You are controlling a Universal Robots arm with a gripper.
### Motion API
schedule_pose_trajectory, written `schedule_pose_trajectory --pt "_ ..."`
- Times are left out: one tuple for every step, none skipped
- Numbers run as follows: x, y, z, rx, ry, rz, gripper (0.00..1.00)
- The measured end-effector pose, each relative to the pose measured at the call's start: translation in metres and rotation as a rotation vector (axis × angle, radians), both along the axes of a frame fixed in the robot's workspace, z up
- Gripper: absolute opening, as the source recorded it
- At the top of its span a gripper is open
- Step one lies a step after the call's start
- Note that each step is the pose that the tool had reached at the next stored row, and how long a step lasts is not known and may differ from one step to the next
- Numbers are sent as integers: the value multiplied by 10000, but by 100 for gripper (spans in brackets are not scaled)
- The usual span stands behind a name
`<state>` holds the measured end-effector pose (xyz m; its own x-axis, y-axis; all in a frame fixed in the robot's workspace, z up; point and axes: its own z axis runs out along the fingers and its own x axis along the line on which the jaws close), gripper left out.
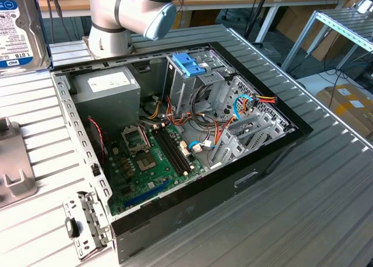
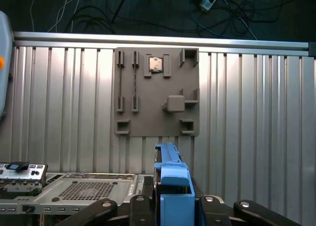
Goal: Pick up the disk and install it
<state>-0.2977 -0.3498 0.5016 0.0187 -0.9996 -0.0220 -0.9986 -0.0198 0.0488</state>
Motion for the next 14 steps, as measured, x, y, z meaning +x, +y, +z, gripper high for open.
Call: schedule_pose_trajectory --pt "0 -2 0 0 0 0 37" --pt "1 -5 -1 1 -1 0 37" --pt "1 -7 0 0 0 0 37" --pt "1 -8 -1 0 0 0 37" --pt "1 -11 -1 0 0 0 37" --pt "2 -12 -1 0 0 0 37" --pt "2 -14 -1 0 0 0 37" --pt "2 -16 -1 0 -1 0 37" --pt "2 -18 -1 0 -1 0 37" --pt "3 -19 -1 0 0 0 37" --pt "3 -21 -1 0 0 0 37" --pt "3 -23 -1 0 0 0 37" --pt "3 -25 -1 0 -1 0 37" --pt "4 -27 -1 0 0 0 37"
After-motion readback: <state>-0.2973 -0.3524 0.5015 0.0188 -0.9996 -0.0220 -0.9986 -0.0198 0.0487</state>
